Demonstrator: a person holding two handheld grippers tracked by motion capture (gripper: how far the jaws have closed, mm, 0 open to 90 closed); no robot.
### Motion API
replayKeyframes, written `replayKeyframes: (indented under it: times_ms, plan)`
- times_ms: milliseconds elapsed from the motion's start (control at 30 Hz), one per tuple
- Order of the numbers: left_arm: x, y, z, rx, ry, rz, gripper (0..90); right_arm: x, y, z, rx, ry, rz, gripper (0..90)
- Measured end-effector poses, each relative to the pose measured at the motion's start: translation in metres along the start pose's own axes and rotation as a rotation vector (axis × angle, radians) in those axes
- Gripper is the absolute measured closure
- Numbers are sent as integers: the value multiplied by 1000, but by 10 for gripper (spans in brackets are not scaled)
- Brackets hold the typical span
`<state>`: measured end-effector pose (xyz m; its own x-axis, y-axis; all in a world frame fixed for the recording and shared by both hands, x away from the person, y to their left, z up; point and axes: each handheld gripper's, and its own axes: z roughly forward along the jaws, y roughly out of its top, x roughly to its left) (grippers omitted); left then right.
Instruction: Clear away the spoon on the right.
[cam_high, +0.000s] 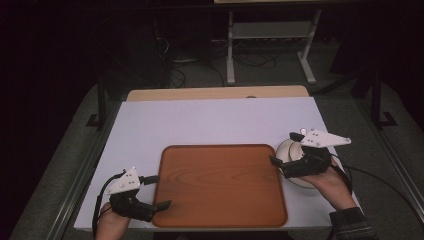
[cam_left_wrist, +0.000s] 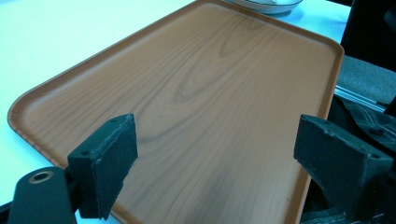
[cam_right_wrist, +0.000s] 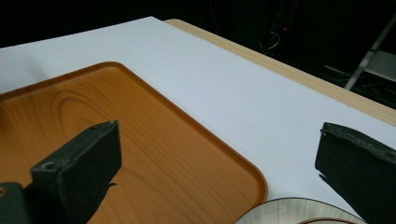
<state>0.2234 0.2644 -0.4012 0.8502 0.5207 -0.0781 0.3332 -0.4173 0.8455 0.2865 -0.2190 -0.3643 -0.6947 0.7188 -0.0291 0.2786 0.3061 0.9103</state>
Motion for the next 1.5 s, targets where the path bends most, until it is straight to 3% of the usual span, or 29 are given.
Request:
replayKeyframes:
  times_ms: [533,633,700,867,1000,1100,1333,1500]
  plan:
    - [0,0,0,-2,1,-5,130,-30,4,10,45,-32,47,0]
    - [1,0,-1,-3,1,-6,130,-36,4,12,56,-35,60,61]
    - [1,-1,0,-4,2,-7,131,-44,4,13,71,-12,76,131]
    - [1,-1,0,-5,1,-8,131,-53,4,16,85,-27,95,157]
    - [1,-1,-1,-7,1,-7,130,-61,5,19,115,-46,98,243]
    - [1,-1,-1,-7,1,-7,131,-69,4,21,136,-43,128,343]
    - [1,-1,0,-7,-3,-6,130,-75,3,25,155,-52,130,478]
    - [1,-1,-1,-6,-4,-6,131,-84,-1,27,186,-118,150,720]
